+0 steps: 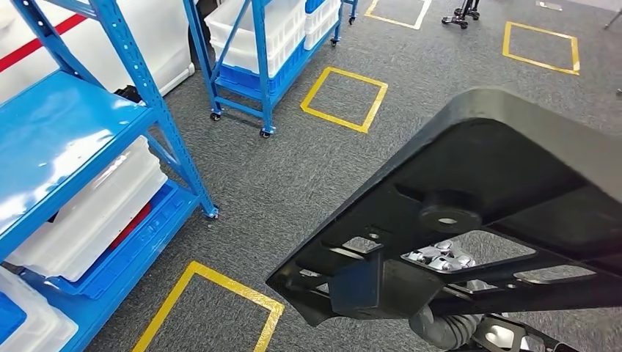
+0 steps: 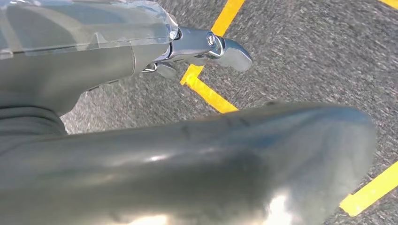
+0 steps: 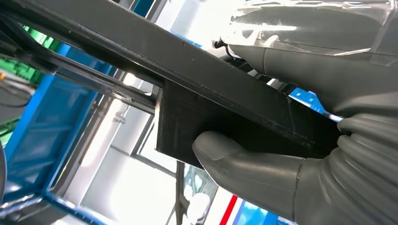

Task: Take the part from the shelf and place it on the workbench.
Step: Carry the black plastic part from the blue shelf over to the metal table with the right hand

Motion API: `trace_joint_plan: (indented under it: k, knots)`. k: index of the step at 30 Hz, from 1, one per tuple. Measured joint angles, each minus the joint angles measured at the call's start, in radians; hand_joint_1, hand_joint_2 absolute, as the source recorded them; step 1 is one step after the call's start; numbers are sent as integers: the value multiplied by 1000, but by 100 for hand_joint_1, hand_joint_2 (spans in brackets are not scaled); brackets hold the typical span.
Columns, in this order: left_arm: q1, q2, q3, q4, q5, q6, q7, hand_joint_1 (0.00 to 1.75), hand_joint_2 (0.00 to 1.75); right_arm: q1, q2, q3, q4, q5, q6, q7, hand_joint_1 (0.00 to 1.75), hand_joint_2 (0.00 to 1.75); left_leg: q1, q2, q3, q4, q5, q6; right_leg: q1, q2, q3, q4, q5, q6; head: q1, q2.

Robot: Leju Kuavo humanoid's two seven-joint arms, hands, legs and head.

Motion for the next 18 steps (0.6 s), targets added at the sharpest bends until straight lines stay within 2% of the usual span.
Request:
trace_joint_plan:
  k: [1,2,4,5,6,8,10,12,13,14,15,16,17,18]
  knots:
    - [-1,0,0,0,-1,0,0,0,0,3,0,0,0,-2,1,0,171,175,-1,11,2,0,-2,-1,0,-5,22,-41,28,-2,0,0]
    - [-2,0,0,0,-3,-1,1,0,0,5,0,0,0,-4,1,0,171,175,-1,20,6,0,-4,-3,3,-17,58,-110,60,-7,0,0]
    - [-3,-2,0,0,-8,-3,1,0,0,7,0,-1,0,-7,2,0,171,175,-3,36,12,-3,-8,-9,15,-47,117,-222,94,-21,0,0]
    - [-4,-3,0,0,-10,-4,1,0,0,8,0,-2,-1,-8,3,0,171,175,-4,44,14,-4,-10,-13,21,-55,128,-248,97,-27,0,0]
    - [-5,-4,0,0,-12,-4,0,0,0,10,0,-2,-2,-8,3,-1,171,175,-4,52,16,-7,-10,-18,26,-52,128,-252,94,-31,0,0]
    - [-9,-6,0,0,-16,-4,0,0,0,18,0,-4,-4,-8,4,-1,171,175,-3,60,24,-11,-14,-28,25,-32,133,-266,100,-42,-1,0]
    - [-11,-9,0,-1,-17,-4,0,0,0,23,1,-6,-8,-11,6,-2,171,175,-2,30,13,27,-44,-33,19,-16,148,-287,109,-55,-2,0]
    - [-9,-10,0,-1,-16,-2,1,0,0,27,3,-7,-10,-14,10,-4,171,175,-1,-14,-42,144,-105,-33,18,1,156,-295,111,-65,-5,0]
    - [-8,-10,0,-1,-15,-1,2,0,0,30,4,-7,-10,-14,12,-4,171,175,-1,-24,-75,208,-129,-33,19,11,156,-294,110,-66,-5,0]
    - [-6,-10,1,-1,-15,0,3,0,0,34,4,-7,-10,-14,14,-4,171,175,-1,-28,-101,253,-139,-34,20,24,156,-293,109,-67,-6,0]
    - [-6,-10,1,-1,-14,1,3,0,0,37,4,-7,-10,-14,16,-4,171,175,-1,-29,-110,261,-127,-35,20,37,156,-291,108,-66,-5,0]
    - [-5,-10,2,-1,-13,2,3,0,0,38,4,-8,-10,-14,19,-5,171,175,0,-32,-100,228,-96,-35,20,50,157,-287,106,-64,-6,0]
    - [-6,-10,3,-1,-11,2,2,0,0,40,4,-8,-10,-14,23,-5,171,175,1,-40,-73,162,-53,-35,18,63,157,-280,102,-61,-6,0]
    - [-6,-10,6,-1,-9,1,2,0,0,40,5,-10,-10,-14,27,-6,171,175,4,-60,-44,96,-23,-35,17,75,156,-273,97,-56,-5,0]
